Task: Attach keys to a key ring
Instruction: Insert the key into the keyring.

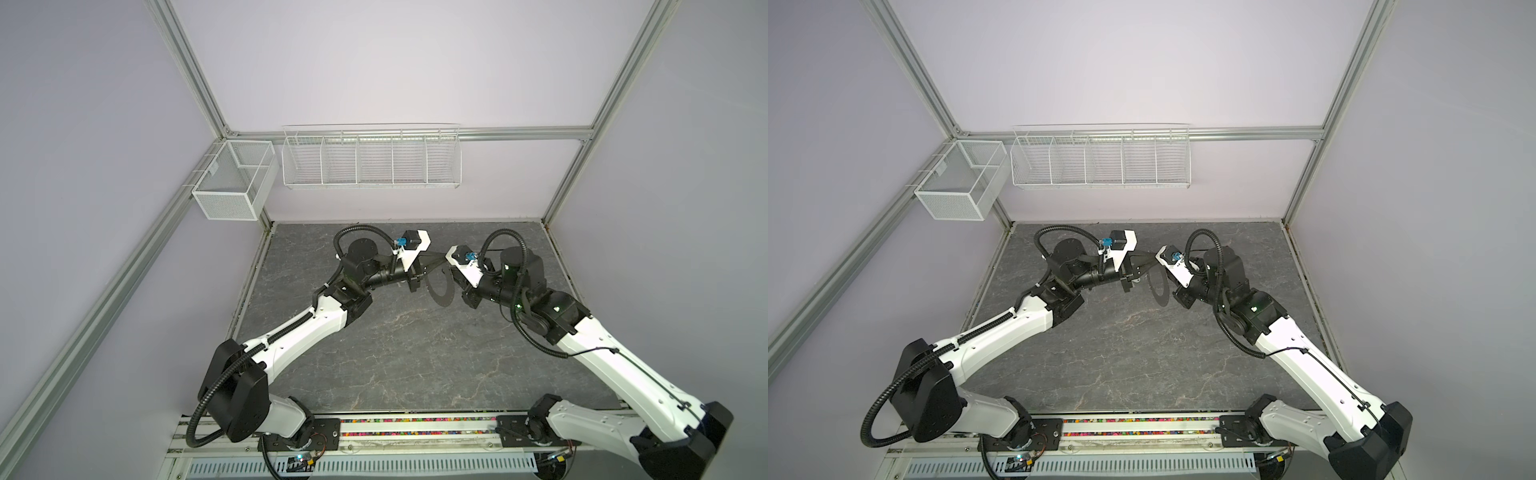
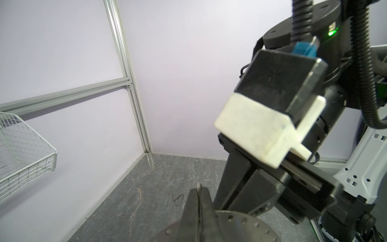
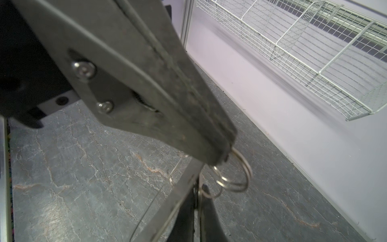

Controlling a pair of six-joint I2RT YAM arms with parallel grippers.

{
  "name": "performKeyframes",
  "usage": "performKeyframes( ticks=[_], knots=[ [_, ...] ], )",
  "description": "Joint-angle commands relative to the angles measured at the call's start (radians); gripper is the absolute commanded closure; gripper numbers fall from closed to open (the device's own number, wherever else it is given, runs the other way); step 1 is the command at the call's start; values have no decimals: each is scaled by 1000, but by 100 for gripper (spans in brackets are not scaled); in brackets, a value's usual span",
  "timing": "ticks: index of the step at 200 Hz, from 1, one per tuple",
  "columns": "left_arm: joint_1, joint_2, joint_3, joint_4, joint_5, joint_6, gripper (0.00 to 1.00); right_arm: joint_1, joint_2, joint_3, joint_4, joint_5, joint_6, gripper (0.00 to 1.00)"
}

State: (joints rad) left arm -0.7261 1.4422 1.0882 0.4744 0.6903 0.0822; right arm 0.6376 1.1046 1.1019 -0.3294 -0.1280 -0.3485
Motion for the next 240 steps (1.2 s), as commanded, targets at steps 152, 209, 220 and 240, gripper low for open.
performKeyframes(
  ticks=[152,209,220,240],
  knots=[
    [30,29,-30,206,157,-119,100,16,-81,-9,-64,-5,-92,65],
    [30,44,-30,216,207,-134,100,-11,-125,-41,-14,-21,-84,63],
    [30,44,-29,215,215,-133,100,-17,-134,-42,-17,-13,-90,63],
    [30,44,-27,211,234,-130,100,-38,-163,-45,-24,-36,-99,65]
  ],
)
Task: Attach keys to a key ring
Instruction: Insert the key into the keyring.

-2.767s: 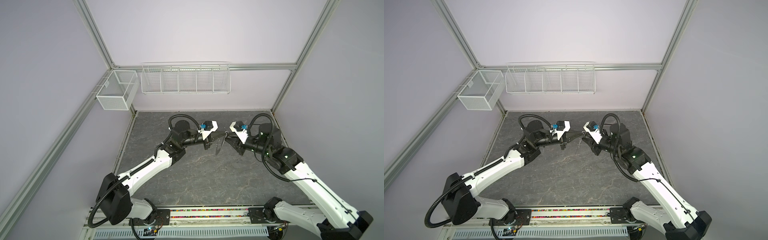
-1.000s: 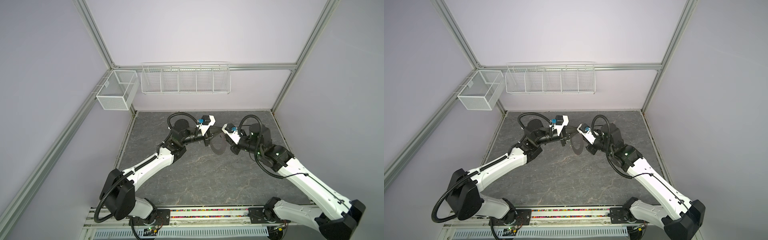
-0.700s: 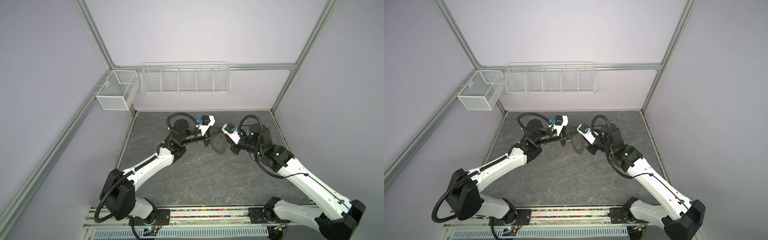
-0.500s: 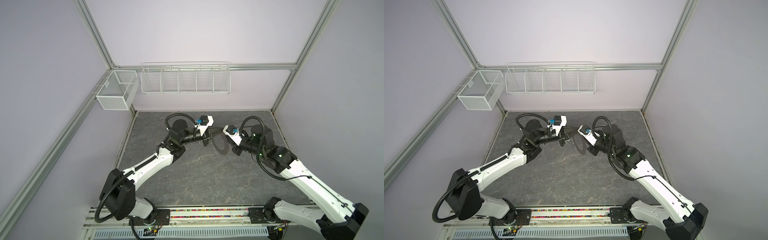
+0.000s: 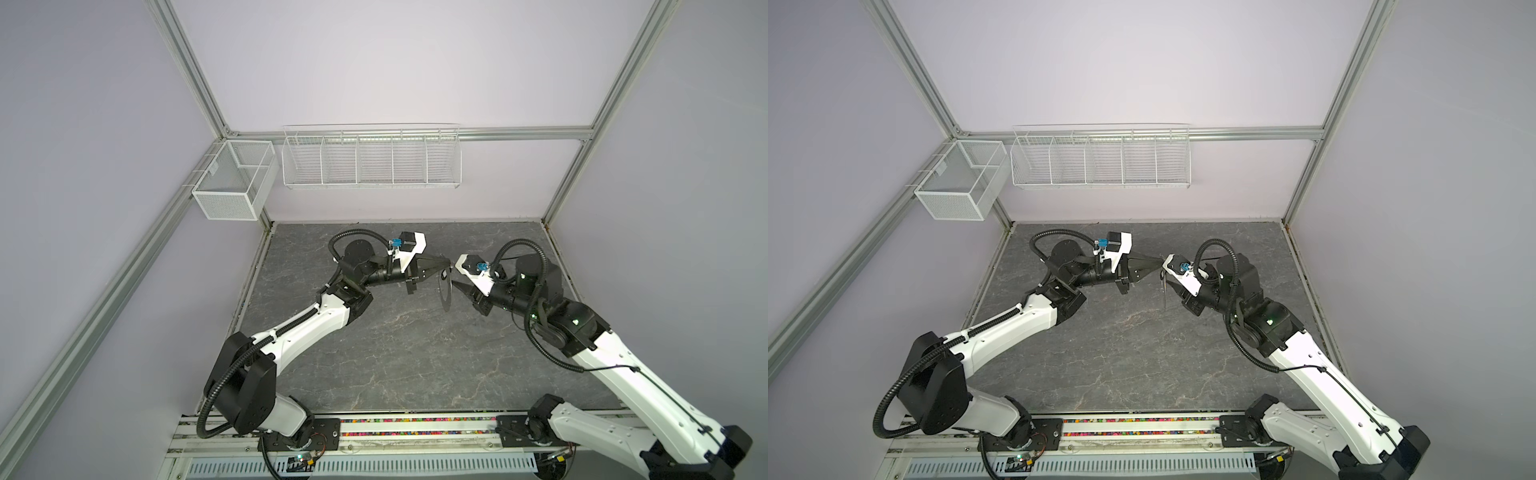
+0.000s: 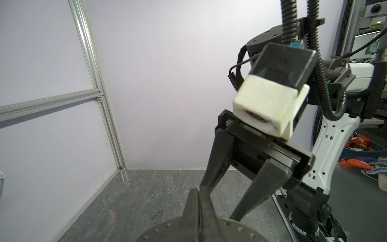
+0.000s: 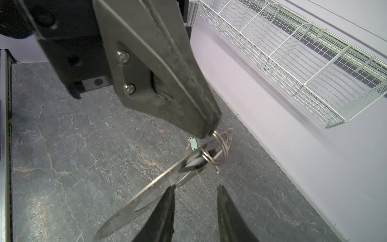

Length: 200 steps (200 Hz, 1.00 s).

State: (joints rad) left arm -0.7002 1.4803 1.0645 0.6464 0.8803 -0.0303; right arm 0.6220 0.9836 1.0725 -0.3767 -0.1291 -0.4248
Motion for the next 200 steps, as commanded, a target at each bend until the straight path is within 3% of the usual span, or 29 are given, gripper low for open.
performKeyframes(
  ticks=[1,89,200],
  knots=[
    [5,6,-3,38,45,-17,100,-24,-44,-15,23,-36,-23,65],
    [5,7,0,27,103,-19,100,-78,-6,52,28,-276,-28,71],
    [5,13,13,-30,141,5,100,-92,17,55,28,-323,-41,93]
  ],
)
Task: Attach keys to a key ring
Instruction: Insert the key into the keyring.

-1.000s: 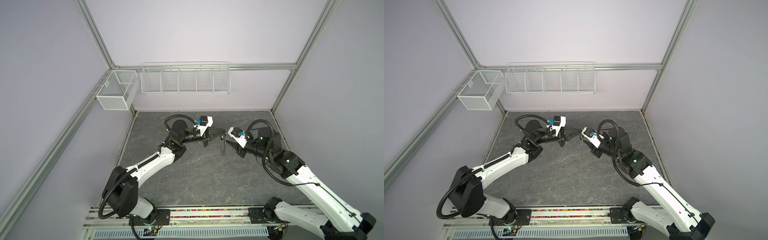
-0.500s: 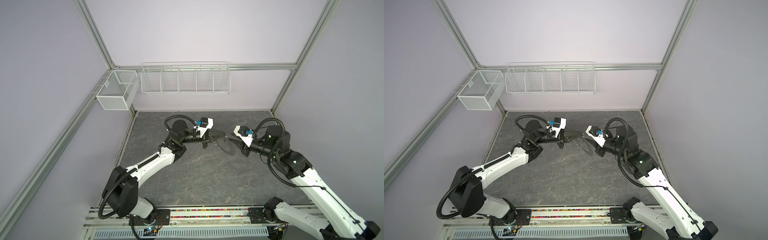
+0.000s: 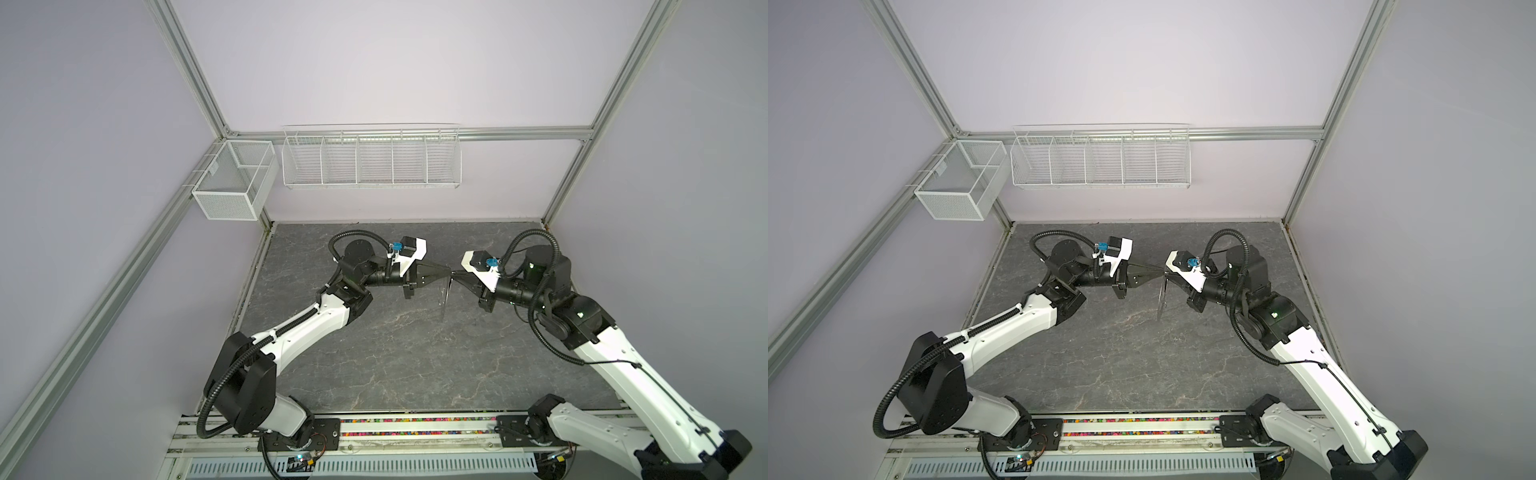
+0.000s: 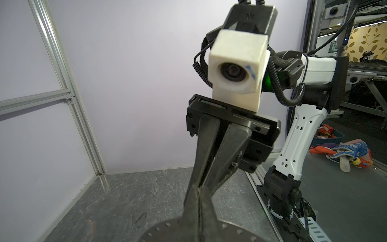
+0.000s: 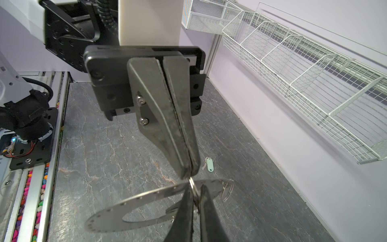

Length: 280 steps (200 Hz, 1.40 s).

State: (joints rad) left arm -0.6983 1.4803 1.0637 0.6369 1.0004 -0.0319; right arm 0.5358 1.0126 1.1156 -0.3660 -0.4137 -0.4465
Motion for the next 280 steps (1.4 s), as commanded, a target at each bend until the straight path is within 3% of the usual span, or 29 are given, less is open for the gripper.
performKeyframes(
  ticks=[1,50,78,109,197,280],
  knots=[
    [3,13,14,-22,21,7,100,-5,-12,12,17,-39,-20,93],
    [3,-11,64,-294,0,198,100,-8,-8,37,-51,-57,-32,93],
    [2,-43,95,-486,-59,352,81,-8,12,70,-124,-63,-34,94],
    [0,-77,123,-627,-146,475,67,-8,44,106,-198,-72,-34,93],
    [-109,-122,200,-918,-411,780,67,2,139,205,-360,-89,-65,93],
    [-125,-81,251,-962,-470,793,74,17,142,199,-370,-83,-83,93]
  ],
)
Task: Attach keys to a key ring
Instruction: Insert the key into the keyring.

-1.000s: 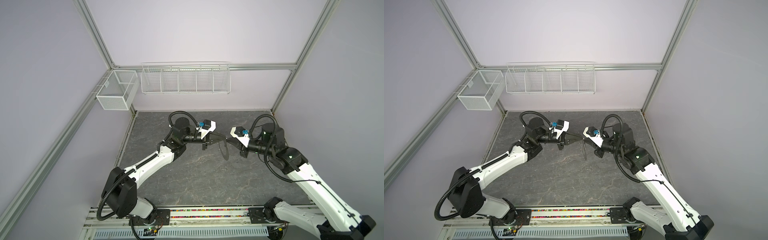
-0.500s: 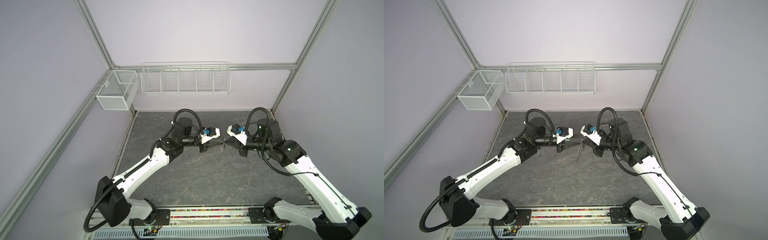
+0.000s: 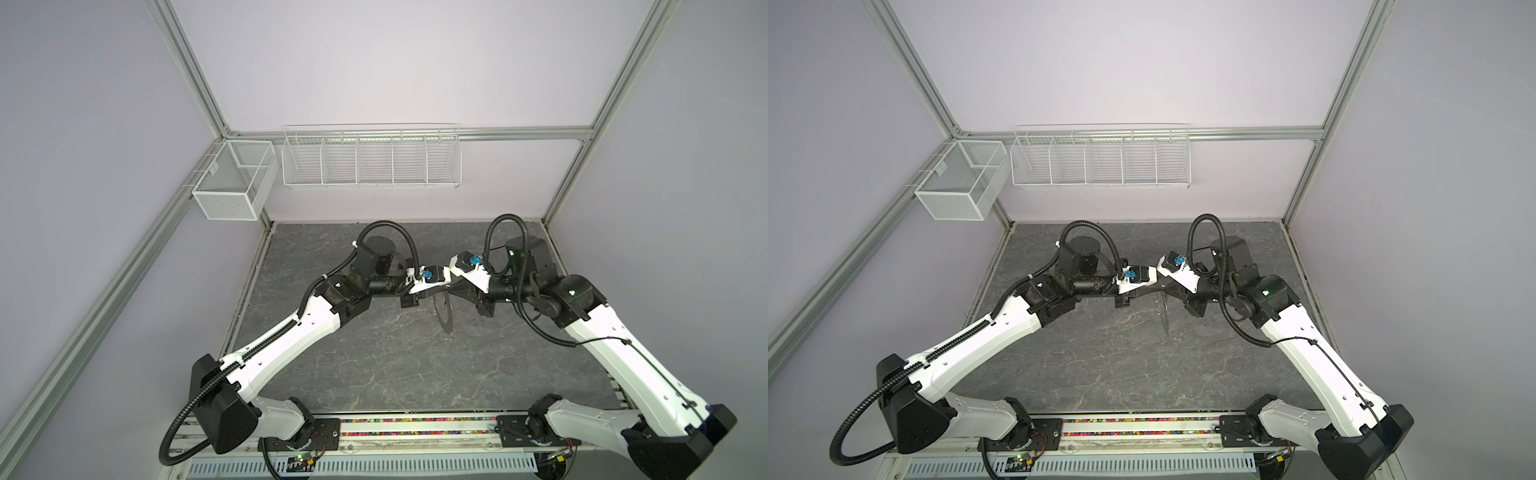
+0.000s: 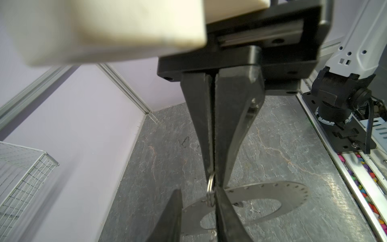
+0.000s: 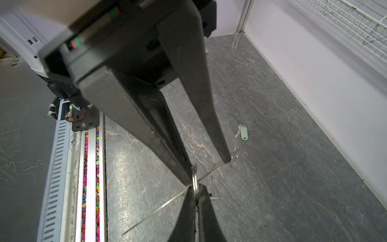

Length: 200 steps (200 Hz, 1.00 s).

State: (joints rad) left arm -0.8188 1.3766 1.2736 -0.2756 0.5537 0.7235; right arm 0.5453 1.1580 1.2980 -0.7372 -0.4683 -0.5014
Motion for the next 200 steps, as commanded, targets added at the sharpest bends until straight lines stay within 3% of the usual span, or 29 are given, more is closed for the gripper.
performKeyframes(
  ticks=[1,69,95,115,125,138,150,200],
  knots=[
    [-6,23,43,-50,-24,38,74,8,-3,17,2,-29,-28,94],
    [-14,40,65,-65,-18,44,79,20,23,26,-13,-13,-43,94],
    [-15,48,68,-72,-10,42,88,21,19,26,4,-8,-45,93],
    [-15,56,69,-86,-4,47,100,22,5,20,26,13,-43,93],
    [-14,60,69,-88,-2,47,100,20,-6,10,41,31,-43,89],
    [-14,62,64,-83,4,37,100,20,-29,-19,79,78,-33,75],
    [-8,57,48,-41,19,-1,100,9,-62,-62,126,116,-27,66],
    [79,12,-87,370,219,-337,100,-19,-192,-231,316,169,77,60]
  ],
)
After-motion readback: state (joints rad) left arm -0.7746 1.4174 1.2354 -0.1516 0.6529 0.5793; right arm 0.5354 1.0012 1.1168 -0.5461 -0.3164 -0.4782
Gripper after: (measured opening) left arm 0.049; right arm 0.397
